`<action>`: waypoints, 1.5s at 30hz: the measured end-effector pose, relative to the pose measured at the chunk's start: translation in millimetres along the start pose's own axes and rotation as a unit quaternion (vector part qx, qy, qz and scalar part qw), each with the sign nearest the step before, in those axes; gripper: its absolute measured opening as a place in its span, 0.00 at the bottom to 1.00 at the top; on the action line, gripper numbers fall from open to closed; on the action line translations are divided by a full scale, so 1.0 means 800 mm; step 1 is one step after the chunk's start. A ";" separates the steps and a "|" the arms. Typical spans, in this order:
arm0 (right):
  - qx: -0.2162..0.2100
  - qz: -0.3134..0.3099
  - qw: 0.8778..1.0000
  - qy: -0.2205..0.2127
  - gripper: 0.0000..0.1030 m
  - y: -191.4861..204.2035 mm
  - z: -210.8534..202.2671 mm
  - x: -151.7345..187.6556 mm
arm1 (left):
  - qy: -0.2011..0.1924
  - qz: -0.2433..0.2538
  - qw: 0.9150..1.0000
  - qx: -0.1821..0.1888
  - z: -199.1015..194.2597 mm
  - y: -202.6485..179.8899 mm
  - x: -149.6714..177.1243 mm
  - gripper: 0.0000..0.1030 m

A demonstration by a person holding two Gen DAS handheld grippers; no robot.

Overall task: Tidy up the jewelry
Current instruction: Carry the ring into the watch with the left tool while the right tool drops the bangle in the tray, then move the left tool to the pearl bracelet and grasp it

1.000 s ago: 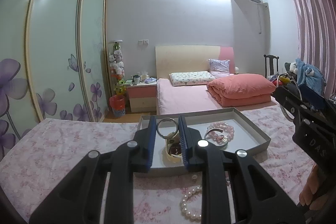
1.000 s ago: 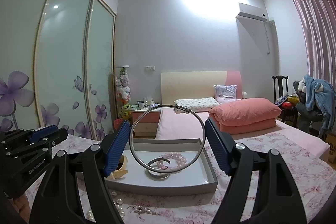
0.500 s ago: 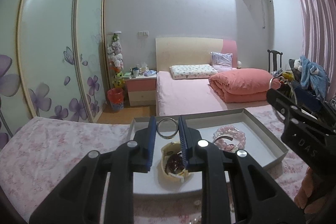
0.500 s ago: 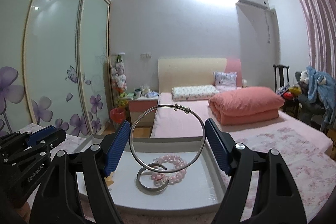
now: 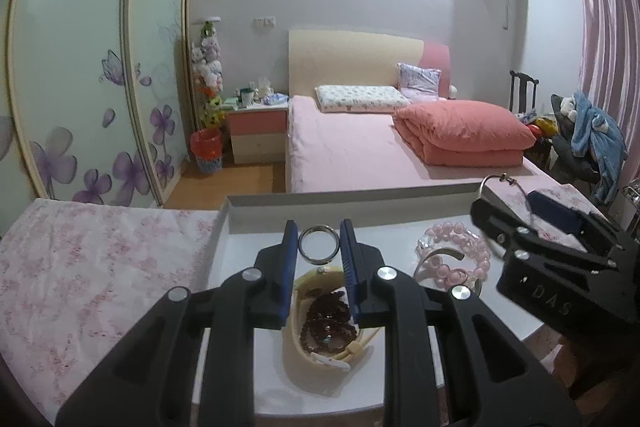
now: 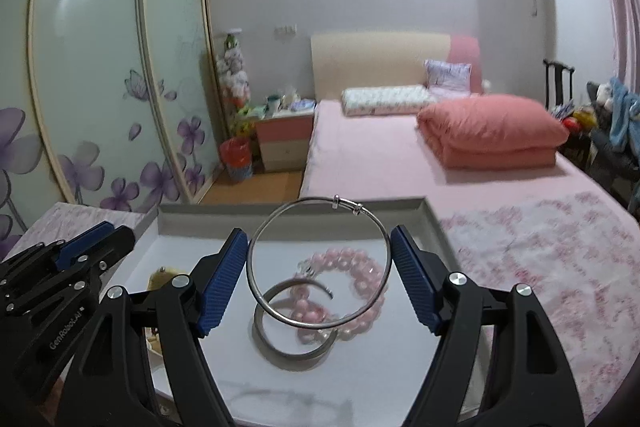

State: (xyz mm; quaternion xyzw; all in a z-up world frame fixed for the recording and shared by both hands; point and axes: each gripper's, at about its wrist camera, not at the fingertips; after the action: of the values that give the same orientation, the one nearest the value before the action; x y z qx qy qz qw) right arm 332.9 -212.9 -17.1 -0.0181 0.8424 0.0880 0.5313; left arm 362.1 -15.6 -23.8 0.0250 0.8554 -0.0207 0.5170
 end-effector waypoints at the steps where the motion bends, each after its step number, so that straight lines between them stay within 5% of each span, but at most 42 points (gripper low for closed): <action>1: -0.001 0.000 1.000 0.001 0.75 0.000 0.000 0.002 | 0.001 -0.002 1.000 0.000 0.002 0.000 0.001 0.22; 4: 0.006 -0.006 1.000 -0.007 0.76 -0.002 -0.009 0.000 | 0.006 -0.009 1.000 0.006 0.007 0.003 0.000 0.32; 23: -0.005 0.004 1.000 -0.031 0.76 -0.033 -0.095 0.006 | 0.021 -0.030 0.999 0.009 -0.082 0.052 0.025 0.38; 29: -0.021 0.001 1.000 -0.012 0.76 -0.031 -0.123 0.030 | 0.074 0.017 0.995 0.059 -0.112 0.035 0.074 0.39; 34: -0.023 0.000 1.000 -0.008 0.76 -0.028 -0.135 0.045 | 0.101 0.054 0.989 0.093 -0.124 0.010 0.102 0.54; 45: -0.028 0.015 0.999 -0.002 0.76 -0.037 -0.132 0.058 | 0.147 0.094 0.982 0.077 -0.102 -0.022 0.121 0.54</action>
State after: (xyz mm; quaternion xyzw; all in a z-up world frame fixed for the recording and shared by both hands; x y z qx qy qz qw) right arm 222.1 -256.5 -17.8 -0.0203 0.8387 0.1198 0.5309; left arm 244.2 -26.3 -71.4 0.1481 0.9117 -0.0336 0.3816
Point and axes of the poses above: each gripper's, at about its wrist camera, not at the fingertips, and z roughly the way its jaws point, y to its left, x to its underside, and after that the axes turned 2 degrees about -y, right-handed
